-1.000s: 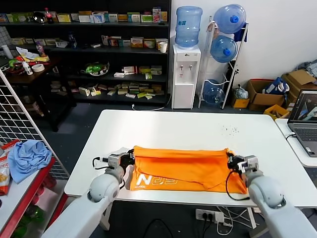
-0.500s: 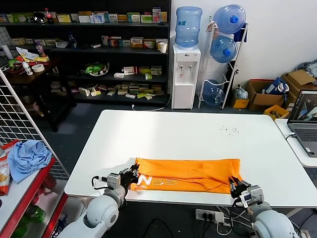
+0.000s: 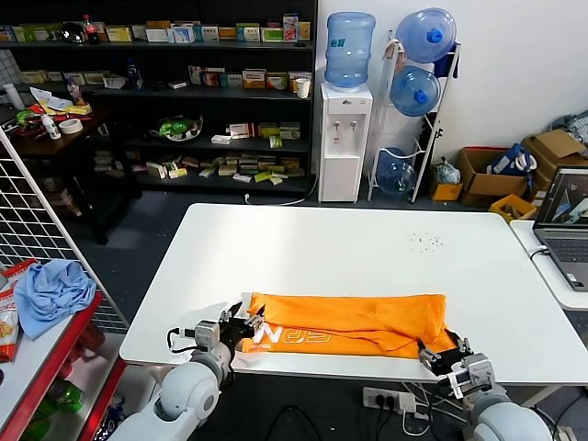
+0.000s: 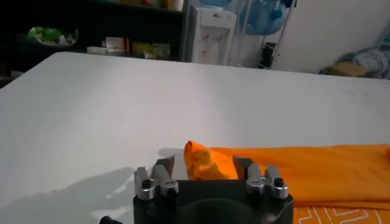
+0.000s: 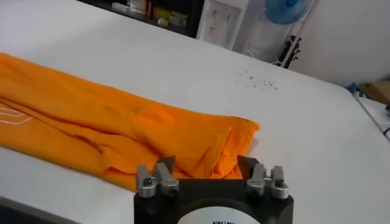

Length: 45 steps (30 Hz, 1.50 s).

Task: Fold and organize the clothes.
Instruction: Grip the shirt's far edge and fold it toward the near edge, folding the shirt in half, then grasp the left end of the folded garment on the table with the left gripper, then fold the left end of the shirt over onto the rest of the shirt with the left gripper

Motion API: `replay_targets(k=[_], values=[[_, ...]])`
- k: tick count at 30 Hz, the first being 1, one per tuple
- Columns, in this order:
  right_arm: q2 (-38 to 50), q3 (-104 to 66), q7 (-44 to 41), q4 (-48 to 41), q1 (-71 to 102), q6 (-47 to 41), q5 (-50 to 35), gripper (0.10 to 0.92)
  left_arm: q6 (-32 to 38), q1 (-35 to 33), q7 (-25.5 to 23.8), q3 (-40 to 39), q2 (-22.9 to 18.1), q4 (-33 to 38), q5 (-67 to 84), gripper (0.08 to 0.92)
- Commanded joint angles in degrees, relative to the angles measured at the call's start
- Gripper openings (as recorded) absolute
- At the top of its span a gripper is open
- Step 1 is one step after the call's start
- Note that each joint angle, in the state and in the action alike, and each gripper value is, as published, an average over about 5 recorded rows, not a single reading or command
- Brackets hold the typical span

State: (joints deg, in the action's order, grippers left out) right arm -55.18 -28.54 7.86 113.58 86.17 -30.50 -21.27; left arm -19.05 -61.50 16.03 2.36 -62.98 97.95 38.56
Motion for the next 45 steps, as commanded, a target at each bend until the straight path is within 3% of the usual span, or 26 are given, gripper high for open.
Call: replay_targets(k=[1,5,11,25,34,45], values=[[-0.08,-0.16,0.4,1.08,1.25,-0.02,0.36,0.789,-1.54,0.23,0.52,0.11,-0.97,-2.62,4.49,0.749],[-0.13,-0.13,0.51,1.29,1.06,-0.17,0.21,0.82,-1.81,0.44,0.53,-0.3,-1.71,-3.28,4.65,0.814],[-0.2,-0.23,0.67,1.63,1.07,-0.29,0.01,0.823,-1.77,0.58,0.16,-1.18,-2.23,-3.4,3.43,0.803],[-0.61,-0.04,1.08,1.74,0.42,-0.46,-0.27,0.823,-0.92,0.27,-1.03,-2.03,-1.9,-2.62,-0.22,0.412],[-1.17,0.04,1.38,1.79,0.08,0.31,0.08,0.823,-1.34,1.04,-0.58,2.97,0.92,-2.87,1.29,0.163],[-1.54,0.9,1.73,1.58,-1.13,1.25,0.66,0.823,-1.63,3.75,1.45,11.19,11.84,-8.12,2.74,0.127]])
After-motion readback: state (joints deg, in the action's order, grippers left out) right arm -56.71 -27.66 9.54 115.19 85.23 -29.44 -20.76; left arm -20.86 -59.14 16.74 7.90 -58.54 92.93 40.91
